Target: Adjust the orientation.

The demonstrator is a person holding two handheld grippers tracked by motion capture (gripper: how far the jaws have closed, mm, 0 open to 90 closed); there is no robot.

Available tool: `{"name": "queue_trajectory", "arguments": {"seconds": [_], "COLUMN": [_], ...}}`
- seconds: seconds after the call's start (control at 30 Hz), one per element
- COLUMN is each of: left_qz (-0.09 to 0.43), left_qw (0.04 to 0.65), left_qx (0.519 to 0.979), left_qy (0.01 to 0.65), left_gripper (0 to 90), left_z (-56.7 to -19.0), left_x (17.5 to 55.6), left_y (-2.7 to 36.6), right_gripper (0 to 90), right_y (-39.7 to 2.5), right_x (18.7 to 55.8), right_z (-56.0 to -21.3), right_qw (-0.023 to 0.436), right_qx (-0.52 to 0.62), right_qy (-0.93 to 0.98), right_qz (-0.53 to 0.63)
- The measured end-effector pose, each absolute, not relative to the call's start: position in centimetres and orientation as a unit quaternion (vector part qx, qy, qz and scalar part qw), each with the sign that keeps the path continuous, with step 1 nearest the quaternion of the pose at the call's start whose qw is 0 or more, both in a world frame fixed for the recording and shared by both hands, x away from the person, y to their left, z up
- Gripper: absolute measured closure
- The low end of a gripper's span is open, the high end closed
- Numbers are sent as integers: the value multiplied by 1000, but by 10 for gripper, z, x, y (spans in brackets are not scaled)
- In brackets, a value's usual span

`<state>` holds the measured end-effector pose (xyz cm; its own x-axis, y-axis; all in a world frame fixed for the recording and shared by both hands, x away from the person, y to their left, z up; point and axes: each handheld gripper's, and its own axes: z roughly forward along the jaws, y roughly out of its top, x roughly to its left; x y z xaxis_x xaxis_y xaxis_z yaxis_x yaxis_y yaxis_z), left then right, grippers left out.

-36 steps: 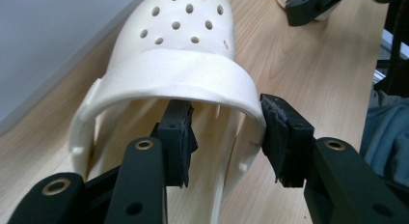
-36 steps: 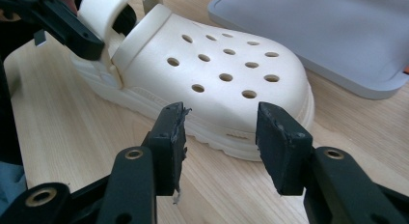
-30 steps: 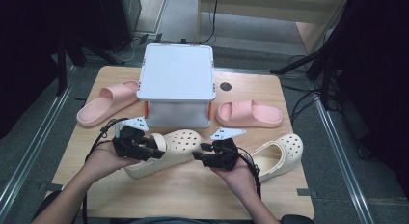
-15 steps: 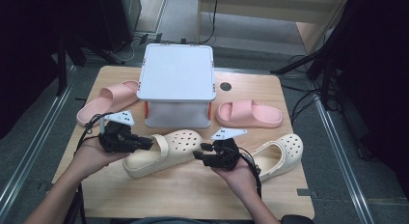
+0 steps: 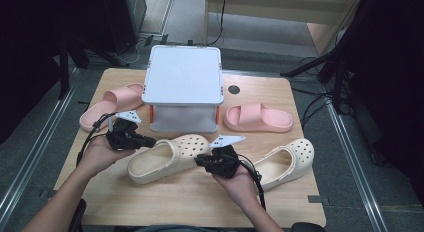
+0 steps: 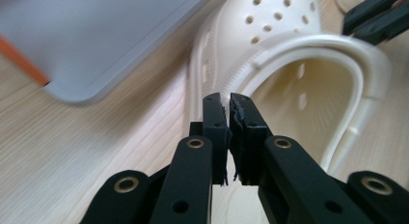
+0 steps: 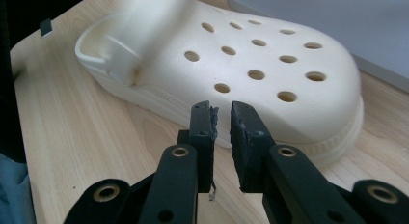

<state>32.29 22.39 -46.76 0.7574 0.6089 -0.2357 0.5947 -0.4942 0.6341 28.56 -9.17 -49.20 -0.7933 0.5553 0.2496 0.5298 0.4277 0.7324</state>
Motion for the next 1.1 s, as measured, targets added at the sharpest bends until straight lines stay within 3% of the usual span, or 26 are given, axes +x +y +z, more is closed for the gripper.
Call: {"name": "queue_trajectory", "arguments": {"seconds": [0.3,0.53,1.1], "left_qz": [28,-2,-3], "left_qw": [362,354,343], "left_qx": [861,855,867], "left_qy": [357,378,361], "left_gripper": [852,867,893], "left_z": [-471,-488,-487], "left_x": [326,332,305], "left_y": [233,240,231], "right_gripper": [803,802,839], "right_y": [-89,-89,-90], "right_x": [290,293,303], "right_z": [-496,-496,-498], "right_qw": [25,29,35], "right_qx": [329,335,340], "right_qy": [842,843,842], "right_qz": [426,420,418]}}
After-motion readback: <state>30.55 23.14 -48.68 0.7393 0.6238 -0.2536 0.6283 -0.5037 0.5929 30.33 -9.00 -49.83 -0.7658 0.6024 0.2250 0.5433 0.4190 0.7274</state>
